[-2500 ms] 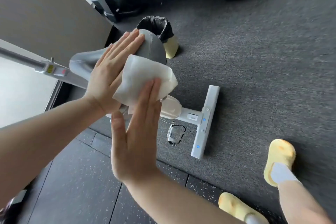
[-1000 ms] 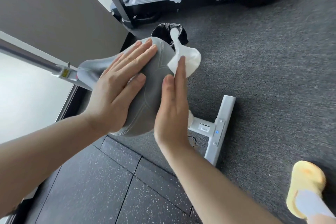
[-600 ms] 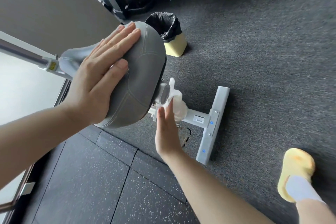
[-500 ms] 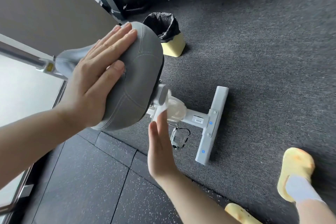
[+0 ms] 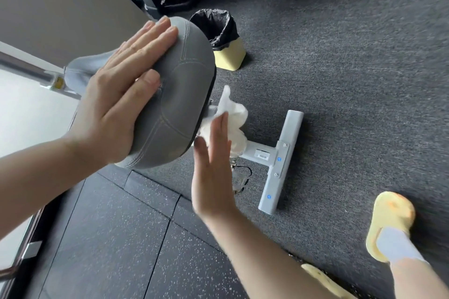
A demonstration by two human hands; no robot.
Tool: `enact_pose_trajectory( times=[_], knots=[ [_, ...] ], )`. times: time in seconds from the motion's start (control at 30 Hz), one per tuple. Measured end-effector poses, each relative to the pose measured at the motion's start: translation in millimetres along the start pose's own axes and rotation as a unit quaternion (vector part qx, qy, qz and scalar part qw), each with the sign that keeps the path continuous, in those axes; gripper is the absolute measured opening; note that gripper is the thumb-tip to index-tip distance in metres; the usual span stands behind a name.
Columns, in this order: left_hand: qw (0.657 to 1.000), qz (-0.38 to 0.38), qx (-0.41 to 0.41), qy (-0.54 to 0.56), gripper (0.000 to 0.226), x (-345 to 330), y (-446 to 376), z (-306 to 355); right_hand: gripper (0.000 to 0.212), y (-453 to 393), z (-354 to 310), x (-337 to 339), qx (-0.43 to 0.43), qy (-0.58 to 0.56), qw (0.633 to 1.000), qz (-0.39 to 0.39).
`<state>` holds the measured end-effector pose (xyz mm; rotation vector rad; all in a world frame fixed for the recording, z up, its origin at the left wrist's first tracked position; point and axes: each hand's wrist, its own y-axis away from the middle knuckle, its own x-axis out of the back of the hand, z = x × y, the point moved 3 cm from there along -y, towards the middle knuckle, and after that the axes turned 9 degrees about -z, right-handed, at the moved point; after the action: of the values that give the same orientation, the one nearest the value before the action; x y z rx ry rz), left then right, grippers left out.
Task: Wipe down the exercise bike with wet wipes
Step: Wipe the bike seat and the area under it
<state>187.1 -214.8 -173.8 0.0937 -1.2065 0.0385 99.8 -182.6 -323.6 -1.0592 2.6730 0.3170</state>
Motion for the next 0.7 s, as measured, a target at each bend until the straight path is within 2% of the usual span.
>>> enact_pose_trajectory(
  times=[0.1, 0.23, 0.4, 0.57, 0.7],
  knots=[
    [1.0, -0.001, 0.001, 0.001, 0.049, -0.2, -1.0, 0.2, 0.074, -7.5, -2.4, 6.0, -0.013, -0.012, 1.0, 0.001],
    [1.0, 0.008, 0.002, -0.007, 0.048, 0.6, 1.1, 0.4, 0.066, 16.5, 4.5, -1.2, -0.002, -0.028, 0.999, -0.021],
    [1.0, 0.005, 0.004, -0.011, 0.048, -1.6, -0.6, 2.0, 0.055, -3.5, -1.3, 11.4, -0.037, -0.025, 0.999, -0.011],
    [1.0, 0.01, 0.014, -0.004, 0.049, -1.9, 0.9, 2.0, 0.065, 14.5, 5.4, 4.9, -0.003, -0.015, 1.0, -0.028],
    [1.0, 0.007, 0.012, -0.004, 0.05, -1.8, 0.5, 1.6, 0.064, -16.0, -0.7, 6.3, -0.024, -0.082, 0.996, -0.031]
  ],
)
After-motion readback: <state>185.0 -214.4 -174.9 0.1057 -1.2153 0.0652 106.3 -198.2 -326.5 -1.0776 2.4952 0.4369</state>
